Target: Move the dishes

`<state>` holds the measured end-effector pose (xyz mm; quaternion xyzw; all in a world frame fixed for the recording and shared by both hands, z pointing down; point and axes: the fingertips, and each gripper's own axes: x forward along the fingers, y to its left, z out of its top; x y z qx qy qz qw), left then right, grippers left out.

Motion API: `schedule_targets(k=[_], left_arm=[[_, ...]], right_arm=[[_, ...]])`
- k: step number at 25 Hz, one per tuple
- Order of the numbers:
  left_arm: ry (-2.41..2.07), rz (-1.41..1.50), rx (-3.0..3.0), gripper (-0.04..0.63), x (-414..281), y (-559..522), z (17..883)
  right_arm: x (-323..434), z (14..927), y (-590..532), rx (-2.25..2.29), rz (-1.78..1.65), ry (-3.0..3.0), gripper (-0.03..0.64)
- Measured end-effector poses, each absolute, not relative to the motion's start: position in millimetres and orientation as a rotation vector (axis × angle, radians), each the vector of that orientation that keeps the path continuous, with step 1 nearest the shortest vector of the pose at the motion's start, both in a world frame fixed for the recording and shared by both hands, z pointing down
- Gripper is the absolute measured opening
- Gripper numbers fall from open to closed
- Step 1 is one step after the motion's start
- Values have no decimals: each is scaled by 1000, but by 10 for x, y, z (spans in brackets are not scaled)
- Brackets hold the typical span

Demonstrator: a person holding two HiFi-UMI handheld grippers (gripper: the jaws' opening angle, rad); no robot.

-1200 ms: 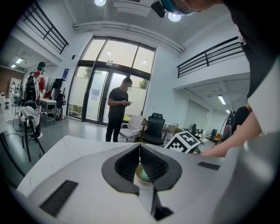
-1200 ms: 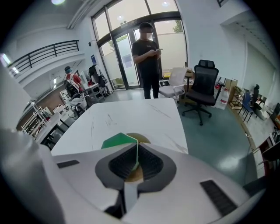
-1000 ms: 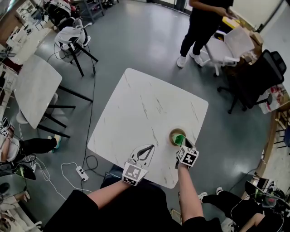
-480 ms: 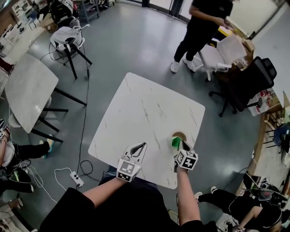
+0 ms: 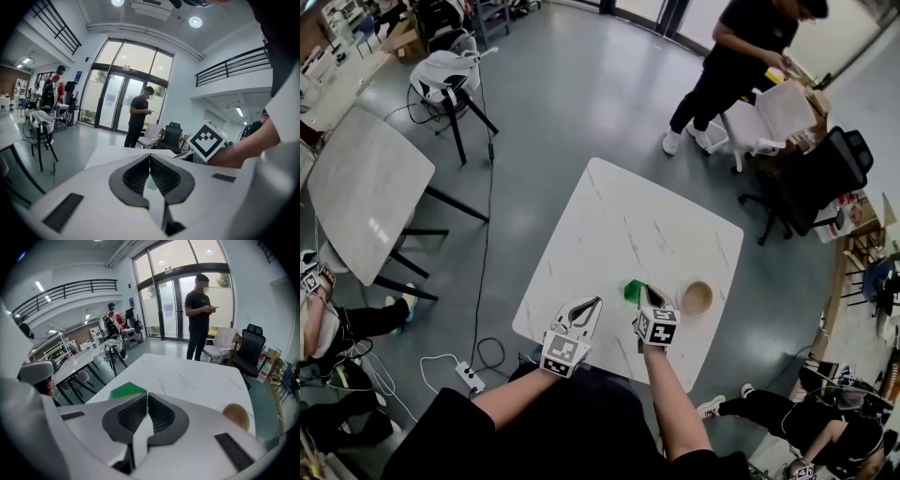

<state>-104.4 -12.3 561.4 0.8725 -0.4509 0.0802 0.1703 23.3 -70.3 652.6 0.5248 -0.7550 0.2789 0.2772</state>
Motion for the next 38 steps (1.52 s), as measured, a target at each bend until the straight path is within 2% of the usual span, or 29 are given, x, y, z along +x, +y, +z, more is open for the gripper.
schedule_targets(k=[8,15,24,38], left_arm=[[-1289,226,2460,17,-1811,-207,5719],[-1313,223,2427,17,-2301,-200,5782],[-1339,213,2390,17,-2669,-302,5835],[-1345,201,2388,17,-2572,-354,5844]], right_arm=[[-830,6779,-1054,1310,718,-2041,22],[-1288,7080,-1268,1257,740,-1991,22],[-1444,7306,-1329,1227,777,-1942,23],[-1327,7152,-1329,1256,810,-1990,25]])
